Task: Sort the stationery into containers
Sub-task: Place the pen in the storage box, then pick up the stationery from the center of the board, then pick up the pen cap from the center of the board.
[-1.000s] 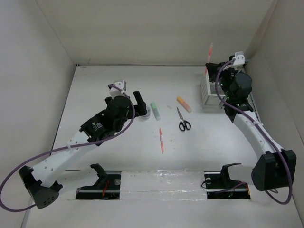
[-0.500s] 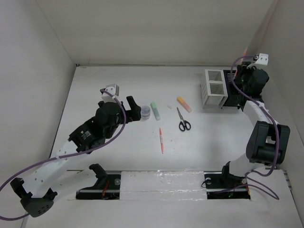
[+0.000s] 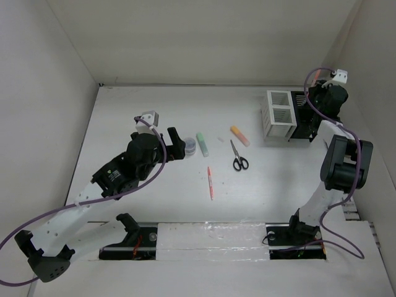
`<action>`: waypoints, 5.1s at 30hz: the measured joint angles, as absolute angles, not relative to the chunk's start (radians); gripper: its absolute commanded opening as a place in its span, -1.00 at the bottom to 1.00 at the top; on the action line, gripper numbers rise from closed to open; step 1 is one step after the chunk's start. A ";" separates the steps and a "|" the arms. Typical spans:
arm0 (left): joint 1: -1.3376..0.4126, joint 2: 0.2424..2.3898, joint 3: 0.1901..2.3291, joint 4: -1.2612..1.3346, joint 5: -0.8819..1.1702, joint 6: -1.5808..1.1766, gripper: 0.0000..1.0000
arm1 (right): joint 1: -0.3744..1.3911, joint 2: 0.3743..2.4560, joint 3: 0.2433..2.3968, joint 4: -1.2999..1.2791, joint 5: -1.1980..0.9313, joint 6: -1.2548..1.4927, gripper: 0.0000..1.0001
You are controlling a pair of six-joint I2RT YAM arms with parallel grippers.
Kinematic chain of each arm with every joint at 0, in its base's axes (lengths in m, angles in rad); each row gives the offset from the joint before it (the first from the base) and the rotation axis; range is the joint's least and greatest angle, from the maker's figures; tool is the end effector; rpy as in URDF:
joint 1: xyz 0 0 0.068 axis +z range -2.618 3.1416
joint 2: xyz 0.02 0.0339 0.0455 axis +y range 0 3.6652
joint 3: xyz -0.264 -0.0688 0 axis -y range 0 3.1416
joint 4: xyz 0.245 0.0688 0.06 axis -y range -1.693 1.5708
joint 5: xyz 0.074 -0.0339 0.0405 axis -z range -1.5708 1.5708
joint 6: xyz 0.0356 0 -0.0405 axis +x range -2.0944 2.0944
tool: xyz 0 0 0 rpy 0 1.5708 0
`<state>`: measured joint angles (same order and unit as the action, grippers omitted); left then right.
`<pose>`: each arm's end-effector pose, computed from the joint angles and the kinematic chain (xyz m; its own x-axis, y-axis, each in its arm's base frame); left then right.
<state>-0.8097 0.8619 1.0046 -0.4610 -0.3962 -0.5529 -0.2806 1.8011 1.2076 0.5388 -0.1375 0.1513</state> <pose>0.1366 -0.1235 0.3747 -0.4017 -0.2807 -0.8717 0.2400 0.8863 -0.3960 0.4107 -0.1133 0.2773 -0.0304 0.1641 -0.9860 0.1491 0.9761 0.1579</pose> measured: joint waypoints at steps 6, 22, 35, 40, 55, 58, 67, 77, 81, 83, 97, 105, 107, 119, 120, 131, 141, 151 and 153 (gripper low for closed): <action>-0.810 0.868 1.003 -0.461 -0.392 -0.546 1.00 | -0.290 1.852 1.232 0.524 -0.168 0.179 -1.00; -0.810 0.873 1.002 -0.461 -0.374 -0.539 1.00 | -0.304 1.882 1.251 0.488 -0.217 0.208 -0.40; -0.810 0.855 1.001 -0.460 -0.375 -0.539 1.00 | -0.306 1.841 1.189 0.478 -0.255 0.232 0.67; -0.810 0.856 1.001 -0.461 -0.393 -0.543 1.00 | -0.257 1.740 1.200 0.438 -0.245 0.235 1.00; -0.729 1.114 1.091 -0.579 -0.513 -0.757 1.00 | 0.241 1.460 1.234 -0.032 -0.130 0.161 0.86; -0.669 1.161 1.134 -0.615 -0.503 -0.791 1.00 | 0.362 1.419 1.143 -0.107 -0.094 0.175 0.80; -0.653 1.143 1.205 -0.702 -0.587 -0.869 1.00 | 0.803 1.331 0.983 -0.254 0.199 0.378 0.75; -0.639 1.033 1.220 -0.708 -0.641 -0.831 1.00 | 1.021 1.377 0.916 -0.292 0.339 0.562 0.67; -0.639 1.035 1.220 -0.709 -0.641 -0.813 1.00 | 1.042 1.407 0.916 -0.314 0.358 0.593 0.60; -0.639 1.035 1.220 -0.708 -0.641 -0.809 1.00 | 1.043 1.422 0.917 -0.318 0.368 0.608 0.54; -0.639 1.032 1.220 -0.678 -0.628 -0.762 1.00 | 1.082 1.634 0.949 -0.336 0.410 0.672 0.19; -0.639 1.020 1.216 -0.674 -0.612 -0.753 1.00 | 1.084 1.716 0.978 -0.338 0.429 0.690 -0.20; -0.639 1.017 1.211 -0.670 -0.610 -0.751 1.00 | 1.087 1.728 0.987 -0.337 0.434 0.695 -0.27; -0.639 1.010 1.192 -0.670 -0.606 -0.748 1.00 | 1.095 1.749 1.004 -0.328 0.443 0.720 -1.00; -0.639 1.010 1.190 -0.670 -0.606 -0.748 1.00 | 1.095 1.749 1.004 -0.328 0.443 0.722 -1.00; -0.638 1.048 1.189 -0.588 -0.477 -0.750 1.00 | 1.089 1.419 0.956 -0.512 0.572 0.778 -1.00; -0.697 1.596 1.525 -0.524 -0.307 -0.881 1.00 | 0.849 1.075 0.991 -0.744 0.793 0.763 -1.00; -0.759 2.128 1.982 -0.619 -0.290 -1.090 0.94 | 0.759 0.812 1.015 -0.746 0.788 0.612 -1.00; -0.768 2.183 2.009 -0.633 -0.289 -1.130 0.91 | 0.760 0.811 1.015 -0.746 0.773 0.597 -1.00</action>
